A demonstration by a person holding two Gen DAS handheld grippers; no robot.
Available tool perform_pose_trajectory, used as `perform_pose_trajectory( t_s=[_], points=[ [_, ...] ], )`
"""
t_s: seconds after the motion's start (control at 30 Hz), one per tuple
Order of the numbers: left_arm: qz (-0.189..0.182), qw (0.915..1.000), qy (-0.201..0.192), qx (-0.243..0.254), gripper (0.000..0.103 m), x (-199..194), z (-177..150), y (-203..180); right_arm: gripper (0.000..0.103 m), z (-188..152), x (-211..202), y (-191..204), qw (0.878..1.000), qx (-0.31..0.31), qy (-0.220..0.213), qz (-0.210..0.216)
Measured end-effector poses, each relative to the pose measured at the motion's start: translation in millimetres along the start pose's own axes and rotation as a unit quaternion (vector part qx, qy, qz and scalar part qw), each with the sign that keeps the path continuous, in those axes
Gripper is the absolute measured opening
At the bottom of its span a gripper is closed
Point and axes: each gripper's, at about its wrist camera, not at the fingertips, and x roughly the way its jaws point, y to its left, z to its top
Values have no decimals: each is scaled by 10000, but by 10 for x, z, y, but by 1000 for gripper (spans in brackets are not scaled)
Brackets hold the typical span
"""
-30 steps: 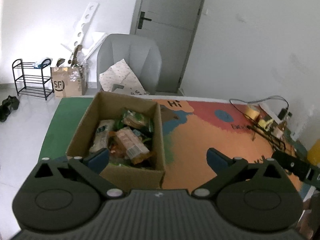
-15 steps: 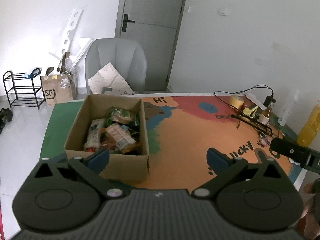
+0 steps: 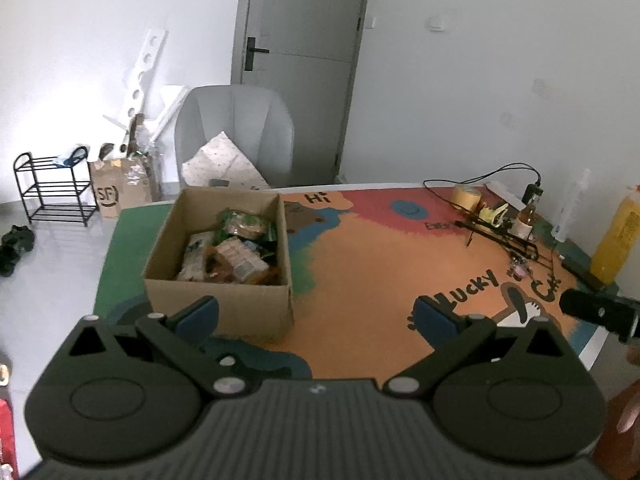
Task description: Organize snacks
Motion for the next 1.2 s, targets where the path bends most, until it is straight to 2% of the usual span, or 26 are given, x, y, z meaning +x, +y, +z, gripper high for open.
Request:
perform_pose_trajectory(
  t_s=[0.43,1.2],
  points=[
    [161,9997,-182,18,103,-377,-128,50,103,53,-207,55,9996,-64,-76,261],
    [103,9997,-225,75,103,-413,-130,22,103,47,-233,123,9994,-154,14,308]
  ],
)
